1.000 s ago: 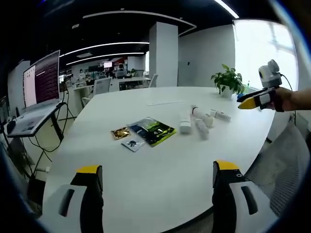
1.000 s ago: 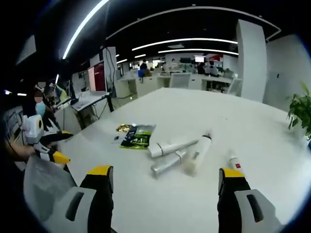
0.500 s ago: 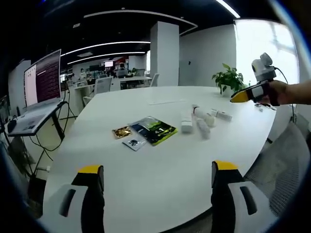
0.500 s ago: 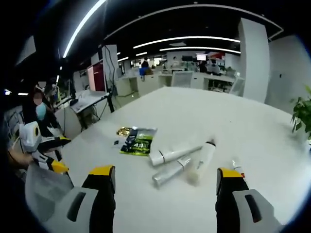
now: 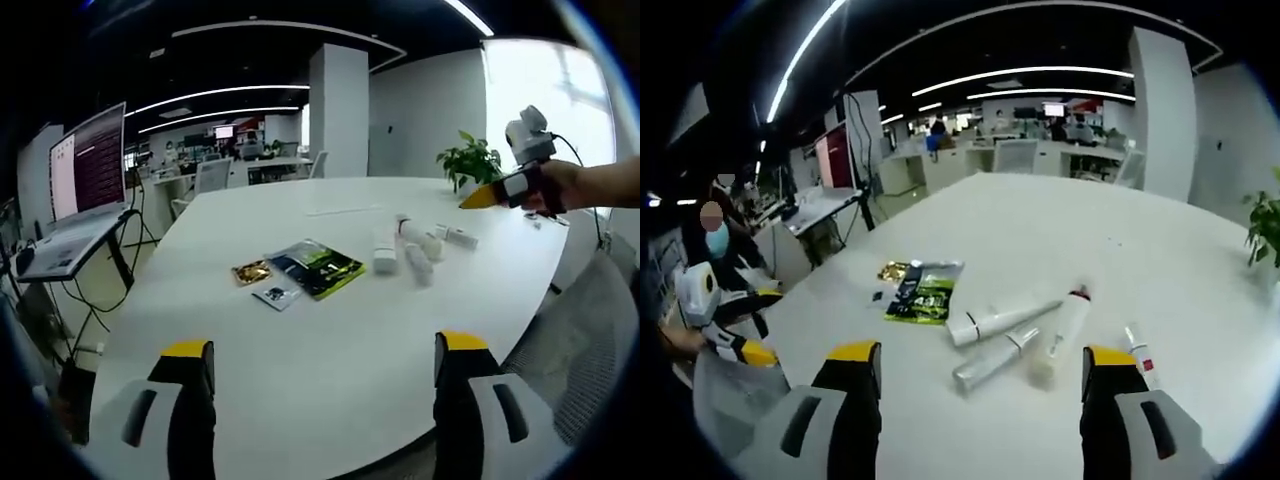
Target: Arrange the skincare products in the storage area until every visible bottle or jar stands upright without overlapping.
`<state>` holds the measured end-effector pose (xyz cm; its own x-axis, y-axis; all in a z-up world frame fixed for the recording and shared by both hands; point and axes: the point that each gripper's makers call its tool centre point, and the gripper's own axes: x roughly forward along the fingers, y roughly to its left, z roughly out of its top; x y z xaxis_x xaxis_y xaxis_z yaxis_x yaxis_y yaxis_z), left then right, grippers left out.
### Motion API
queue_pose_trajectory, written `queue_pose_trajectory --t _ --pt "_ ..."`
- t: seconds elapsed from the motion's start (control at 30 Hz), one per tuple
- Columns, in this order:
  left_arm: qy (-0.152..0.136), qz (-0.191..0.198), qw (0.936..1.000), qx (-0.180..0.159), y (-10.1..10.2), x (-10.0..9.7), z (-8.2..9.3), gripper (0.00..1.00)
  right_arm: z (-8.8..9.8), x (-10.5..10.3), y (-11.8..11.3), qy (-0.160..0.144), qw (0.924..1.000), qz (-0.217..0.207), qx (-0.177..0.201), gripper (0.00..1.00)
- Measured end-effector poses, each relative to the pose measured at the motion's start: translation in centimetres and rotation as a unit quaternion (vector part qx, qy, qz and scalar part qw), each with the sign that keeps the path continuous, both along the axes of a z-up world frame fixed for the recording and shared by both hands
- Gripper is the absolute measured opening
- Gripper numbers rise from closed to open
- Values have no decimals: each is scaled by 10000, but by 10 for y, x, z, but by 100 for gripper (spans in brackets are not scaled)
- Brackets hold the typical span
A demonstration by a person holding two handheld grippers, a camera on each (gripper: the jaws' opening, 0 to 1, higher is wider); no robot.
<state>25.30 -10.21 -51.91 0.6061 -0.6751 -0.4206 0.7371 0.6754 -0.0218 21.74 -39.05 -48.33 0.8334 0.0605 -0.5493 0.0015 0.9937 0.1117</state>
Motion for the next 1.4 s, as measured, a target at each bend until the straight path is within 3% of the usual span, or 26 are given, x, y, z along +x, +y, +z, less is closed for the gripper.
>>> queue_pose_trajectory --t 0.5,1.2,1.4 --pt "9 10 10000 18 0 0 0 83 -14 12 1 236 9994 -127 225 78" --pt "37 -32 10000 82 0 -1 -2 82 -26 41 10 448 9959 -229 748 73" --pt "39 -42 9999 94 0 -2 -2 82 -30 55 2 527 9950 -286 795 72"
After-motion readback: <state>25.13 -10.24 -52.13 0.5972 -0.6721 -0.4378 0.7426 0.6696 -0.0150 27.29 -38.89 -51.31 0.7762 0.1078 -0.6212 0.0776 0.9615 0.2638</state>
